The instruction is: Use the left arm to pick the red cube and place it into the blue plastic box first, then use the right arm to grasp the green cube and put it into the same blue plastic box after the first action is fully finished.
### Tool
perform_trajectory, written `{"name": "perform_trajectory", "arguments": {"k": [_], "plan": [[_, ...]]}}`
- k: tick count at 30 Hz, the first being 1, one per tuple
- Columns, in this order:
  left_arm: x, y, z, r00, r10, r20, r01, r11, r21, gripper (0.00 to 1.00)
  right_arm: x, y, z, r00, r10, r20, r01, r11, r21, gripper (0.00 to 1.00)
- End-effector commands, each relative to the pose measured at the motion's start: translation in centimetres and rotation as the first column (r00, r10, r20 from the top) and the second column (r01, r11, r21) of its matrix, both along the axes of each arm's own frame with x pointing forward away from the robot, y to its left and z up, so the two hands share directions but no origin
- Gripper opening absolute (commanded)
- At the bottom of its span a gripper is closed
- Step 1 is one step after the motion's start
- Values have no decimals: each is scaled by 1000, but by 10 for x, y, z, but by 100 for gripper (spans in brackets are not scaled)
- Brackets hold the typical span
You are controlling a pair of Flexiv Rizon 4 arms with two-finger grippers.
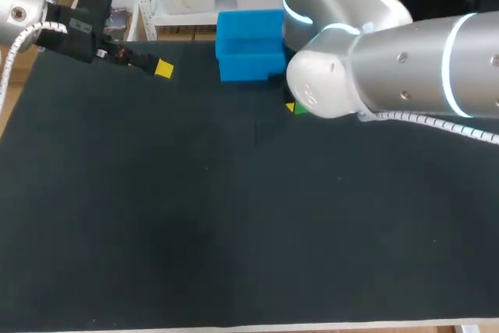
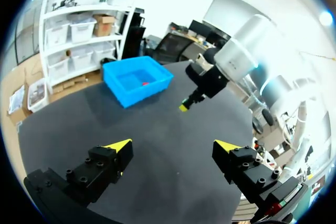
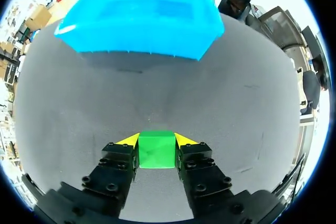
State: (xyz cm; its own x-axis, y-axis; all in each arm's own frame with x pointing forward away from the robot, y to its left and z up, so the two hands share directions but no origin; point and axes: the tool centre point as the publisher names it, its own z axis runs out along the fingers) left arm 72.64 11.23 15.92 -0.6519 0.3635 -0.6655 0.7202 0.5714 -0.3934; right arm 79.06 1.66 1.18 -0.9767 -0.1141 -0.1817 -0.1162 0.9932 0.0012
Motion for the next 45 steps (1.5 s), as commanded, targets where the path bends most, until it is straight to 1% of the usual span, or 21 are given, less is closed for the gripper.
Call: {"name": "perform_trajectory", "arguments": {"k": [1,5,11,16,25,29,35,45], "plan": [[-1,1,-1,1000,0,5,0,1000,-6,100,-4,-9,17,1000,5,23,-5,1000,6,0],[-1,1,-1,1000,0,5,0,1000,-6,100,2,-15,35,998,19,54,-19,1000,10,0],[-1,1,-1,1000,0,5,0,1000,-6,100,17,-20,61,991,52,125,-60,996,61,0],[-1,1,-1,1000,0,5,0,1000,-6,100,35,-17,85,975,91,203,-113,989,96,0],[-1,1,-1,1000,0,5,0,1000,-6,100,68,-8,122,937,164,309,-216,966,144,0],[-1,1,-1,1000,0,5,0,1000,-6,100,78,-5,131,918,196,344,-272,943,191,0],[-1,1,-1,1000,0,5,0,1000,-6,100,92,-2,141,894,205,399,-327,906,268,0],[-1,1,-1,1000,0,5,0,1000,-6,100,120,7,152,845,255,469,-429,847,313,0]]}}
